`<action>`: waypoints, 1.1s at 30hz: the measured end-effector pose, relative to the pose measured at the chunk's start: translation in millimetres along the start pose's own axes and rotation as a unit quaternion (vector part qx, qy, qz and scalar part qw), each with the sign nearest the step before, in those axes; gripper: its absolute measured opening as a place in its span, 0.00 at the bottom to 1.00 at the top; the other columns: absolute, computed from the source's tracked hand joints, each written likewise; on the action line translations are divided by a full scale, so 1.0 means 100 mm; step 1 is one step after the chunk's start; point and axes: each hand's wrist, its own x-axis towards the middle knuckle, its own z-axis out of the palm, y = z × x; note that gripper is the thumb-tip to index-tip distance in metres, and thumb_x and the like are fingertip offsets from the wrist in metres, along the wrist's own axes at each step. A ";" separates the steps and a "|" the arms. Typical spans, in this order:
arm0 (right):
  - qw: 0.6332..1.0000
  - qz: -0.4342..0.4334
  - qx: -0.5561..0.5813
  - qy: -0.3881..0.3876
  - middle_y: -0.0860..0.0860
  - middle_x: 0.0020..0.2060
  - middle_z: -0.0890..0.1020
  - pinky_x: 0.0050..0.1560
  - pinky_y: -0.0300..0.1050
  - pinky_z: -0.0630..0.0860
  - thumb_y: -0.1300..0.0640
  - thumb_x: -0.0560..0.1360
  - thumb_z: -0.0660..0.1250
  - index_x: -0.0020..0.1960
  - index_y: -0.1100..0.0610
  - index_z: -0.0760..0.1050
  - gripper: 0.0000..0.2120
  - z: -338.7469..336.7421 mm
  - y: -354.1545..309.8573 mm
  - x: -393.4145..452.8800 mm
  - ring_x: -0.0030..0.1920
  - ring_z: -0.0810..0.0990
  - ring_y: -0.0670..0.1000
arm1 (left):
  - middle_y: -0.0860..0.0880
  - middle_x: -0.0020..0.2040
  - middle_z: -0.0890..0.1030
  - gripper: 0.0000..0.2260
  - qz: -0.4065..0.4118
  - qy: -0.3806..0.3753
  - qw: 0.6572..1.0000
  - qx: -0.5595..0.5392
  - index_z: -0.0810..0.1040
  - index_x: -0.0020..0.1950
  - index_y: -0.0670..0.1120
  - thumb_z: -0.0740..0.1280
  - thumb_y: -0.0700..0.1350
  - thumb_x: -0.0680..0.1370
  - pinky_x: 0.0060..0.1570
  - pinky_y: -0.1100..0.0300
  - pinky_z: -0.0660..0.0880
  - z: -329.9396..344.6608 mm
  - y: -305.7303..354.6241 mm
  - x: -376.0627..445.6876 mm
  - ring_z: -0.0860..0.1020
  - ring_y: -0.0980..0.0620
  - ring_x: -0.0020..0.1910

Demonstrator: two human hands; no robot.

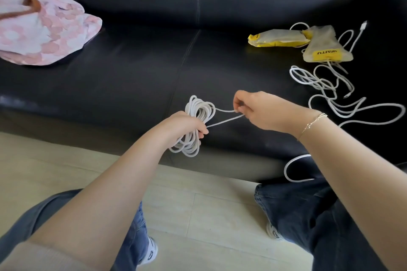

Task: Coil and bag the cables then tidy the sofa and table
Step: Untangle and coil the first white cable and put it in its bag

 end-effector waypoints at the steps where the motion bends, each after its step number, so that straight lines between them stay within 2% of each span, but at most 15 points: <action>1: 1.000 0.005 0.020 -0.011 0.49 0.40 0.77 0.37 0.43 0.71 0.59 0.82 0.55 0.52 0.53 0.69 0.05 0.00 0.01 -0.01 0.37 0.75 0.49 | 0.49 0.28 0.81 0.05 -0.005 -0.002 1.000 -0.006 0.79 0.38 0.41 0.72 0.39 0.73 0.56 0.49 0.78 0.00 0.01 0.00 0.83 0.45 0.41; 6: 0.980 0.022 0.197 -0.013 0.49 0.31 0.77 0.39 0.44 0.76 0.59 0.82 0.54 0.49 0.53 0.69 0.07 0.00 -0.10 0.00 0.31 0.75 0.49 | 0.50 0.29 0.83 0.05 0.026 0.031 0.998 0.046 0.81 0.36 0.42 0.72 0.40 0.71 0.53 0.51 0.79 0.07 -0.03 0.04 0.81 0.47 0.39; 8: 0.964 0.047 0.261 -0.006 0.50 0.29 0.78 0.41 0.43 0.77 0.60 0.83 0.53 0.48 0.53 0.69 0.08 0.01 -0.14 0.04 0.31 0.76 0.50 | 0.51 0.33 0.84 0.04 0.056 0.060 0.990 0.112 0.83 0.37 0.43 0.70 0.42 0.71 0.47 0.57 0.78 0.12 -0.04 0.02 0.80 0.50 0.36; 10: 0.948 0.069 0.310 0.015 0.51 0.31 0.79 0.43 0.46 0.79 0.61 0.83 0.53 0.48 0.54 0.69 0.08 0.04 -0.15 0.08 0.33 0.77 0.50 | 0.52 0.36 0.85 0.04 0.080 0.085 0.977 0.177 0.82 0.38 0.44 0.69 0.43 0.71 0.41 0.59 0.75 0.17 -0.03 -0.01 0.78 0.52 0.34; 13: 0.930 0.062 0.358 0.055 0.51 0.43 0.79 0.47 0.47 0.81 0.61 0.83 0.54 0.48 0.53 0.69 0.08 0.09 -0.15 0.14 0.42 0.78 0.49 | 0.51 0.38 0.85 0.03 0.088 0.097 0.963 0.236 0.81 0.40 0.45 0.69 0.43 0.71 0.40 0.59 0.75 0.18 -0.02 -0.02 0.80 0.50 0.38; 15: 0.924 0.039 0.372 0.077 0.50 0.47 0.80 0.49 0.46 0.81 0.61 0.83 0.55 0.49 0.53 0.70 0.07 0.10 -0.17 0.17 0.46 0.78 0.48 | 0.49 0.40 0.84 0.03 0.093 0.103 0.951 0.276 0.80 0.40 0.44 0.69 0.43 0.70 0.39 0.58 0.74 0.19 -0.01 -0.03 0.82 0.48 0.41; 17: 0.919 0.004 0.384 0.086 0.50 0.48 0.82 0.45 0.43 0.80 0.62 0.83 0.56 0.51 0.55 0.71 0.07 0.10 -0.21 0.16 0.45 0.79 0.47 | 0.49 0.41 0.84 0.03 0.100 0.116 0.937 0.314 0.77 0.38 0.45 0.68 0.43 0.71 0.37 0.59 0.73 0.20 0.01 -0.05 0.81 0.47 0.42; 19: 0.910 -0.053 0.404 0.072 0.52 0.45 0.83 0.39 0.41 0.77 0.63 0.82 0.57 0.50 0.56 0.72 0.07 0.09 -0.25 0.13 0.42 0.79 0.48 | 0.49 0.41 0.84 0.04 0.097 0.115 0.935 0.321 0.76 0.39 0.46 0.68 0.44 0.72 0.38 0.58 0.74 0.20 0.03 -0.05 0.82 0.47 0.42; 23: 0.914 -0.126 0.384 0.044 0.53 0.35 0.80 0.35 0.42 0.74 0.64 0.82 0.59 0.48 0.58 0.73 0.06 0.05 -0.30 0.04 0.35 0.76 0.49 | 0.50 0.40 0.86 0.04 0.063 0.063 0.968 0.234 0.81 0.44 0.45 0.71 0.45 0.73 0.44 0.58 0.77 0.13 0.07 -0.01 0.83 0.50 0.42; 25: 0.922 -0.139 0.358 0.041 0.53 0.33 0.79 0.31 0.41 0.73 0.65 0.81 0.59 0.49 0.59 0.73 0.05 0.03 -0.30 0.00 0.33 0.74 0.47 | 0.51 0.40 0.86 0.04 0.043 0.045 0.977 0.205 0.80 0.42 0.46 0.72 0.46 0.74 0.42 0.59 0.76 0.10 0.10 0.00 0.81 0.51 0.40; 27: 0.932 -0.148 0.329 0.050 0.51 0.31 0.78 0.29 0.42 0.72 0.66 0.80 0.60 0.48 0.60 0.74 0.06 -0.02 -0.28 -0.05 0.31 0.74 0.44 | 0.50 0.39 0.86 0.06 0.026 0.030 0.983 0.178 0.80 0.40 0.46 0.73 0.47 0.73 0.45 0.58 0.76 0.07 0.12 0.02 0.82 0.49 0.42; 30: 0.949 -0.150 0.265 0.084 0.47 0.32 0.78 0.33 0.40 0.74 0.66 0.79 0.62 0.46 0.57 0.76 0.07 -0.09 -0.21 -0.11 0.32 0.76 0.41 | 0.46 0.42 0.86 0.07 0.014 0.020 0.991 0.132 0.82 0.44 0.43 0.74 0.46 0.72 0.51 0.54 0.77 0.01 0.12 0.05 0.84 0.45 0.49; 33: 0.962 -0.137 0.208 0.111 0.47 0.34 0.79 0.40 0.42 0.76 0.64 0.78 0.63 0.45 0.52 0.76 0.09 -0.10 -0.17 -0.12 0.35 0.76 0.42 | 0.44 0.44 0.84 0.14 0.005 0.042 0.988 0.146 0.80 0.48 0.43 0.76 0.50 0.69 0.44 0.56 0.77 -0.07 0.13 0.08 0.83 0.45 0.44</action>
